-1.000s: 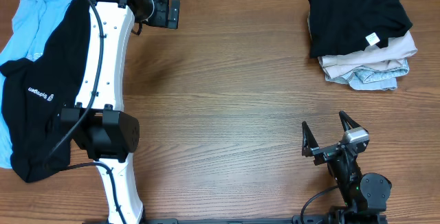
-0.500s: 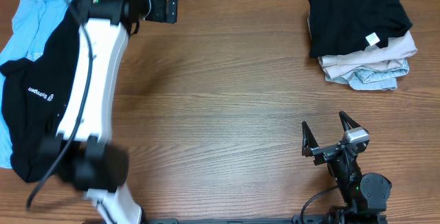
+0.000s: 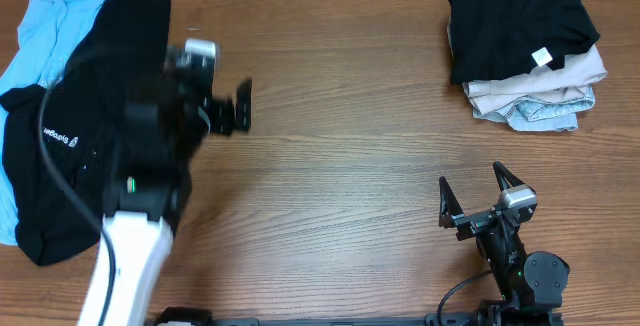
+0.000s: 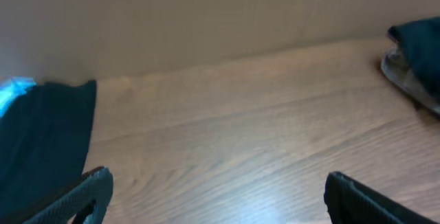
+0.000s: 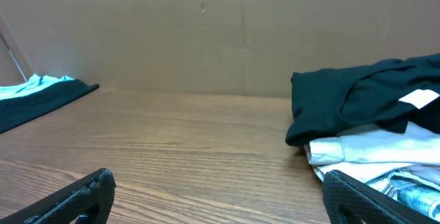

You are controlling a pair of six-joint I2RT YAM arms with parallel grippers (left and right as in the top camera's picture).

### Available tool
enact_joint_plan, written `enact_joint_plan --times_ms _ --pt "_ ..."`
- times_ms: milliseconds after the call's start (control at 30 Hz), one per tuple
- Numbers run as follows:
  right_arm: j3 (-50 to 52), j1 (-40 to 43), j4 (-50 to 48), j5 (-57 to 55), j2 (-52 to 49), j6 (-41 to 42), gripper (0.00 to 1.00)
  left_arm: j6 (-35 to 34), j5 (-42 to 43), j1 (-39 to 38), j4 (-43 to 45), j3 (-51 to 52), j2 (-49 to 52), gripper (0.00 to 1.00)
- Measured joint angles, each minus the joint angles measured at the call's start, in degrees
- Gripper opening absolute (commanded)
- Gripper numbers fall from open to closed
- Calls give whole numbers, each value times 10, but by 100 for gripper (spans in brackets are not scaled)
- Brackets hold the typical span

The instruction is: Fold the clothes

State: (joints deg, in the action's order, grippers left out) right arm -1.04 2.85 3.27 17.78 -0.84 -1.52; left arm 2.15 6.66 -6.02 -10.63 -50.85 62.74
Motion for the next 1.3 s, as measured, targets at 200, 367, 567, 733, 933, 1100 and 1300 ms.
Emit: enact_joint_plan --times_ms 200,367,567,733,933,1100,1300 --pt "0 0 0 0 0 0 100 7 -1 0 163 206 -171 100" --pt "0 0 0 0 0 0 100 10 -3 0 236 364 -306 100" --pt "0 0 0 0 0 0 100 10 -5 11 240 475 -452 100" --pt "0 0 0 0 0 0 100 10 -5 15 204 501 -525 100" --pt "0 0 0 0 0 0 100 10 -5 31 110 502 -586 100" --pt "0 0 0 0 0 0 100 10 -5 39 69 504 -610 100" --pt "0 0 0 0 0 0 100 10 -5 67 69 504 -617 100"
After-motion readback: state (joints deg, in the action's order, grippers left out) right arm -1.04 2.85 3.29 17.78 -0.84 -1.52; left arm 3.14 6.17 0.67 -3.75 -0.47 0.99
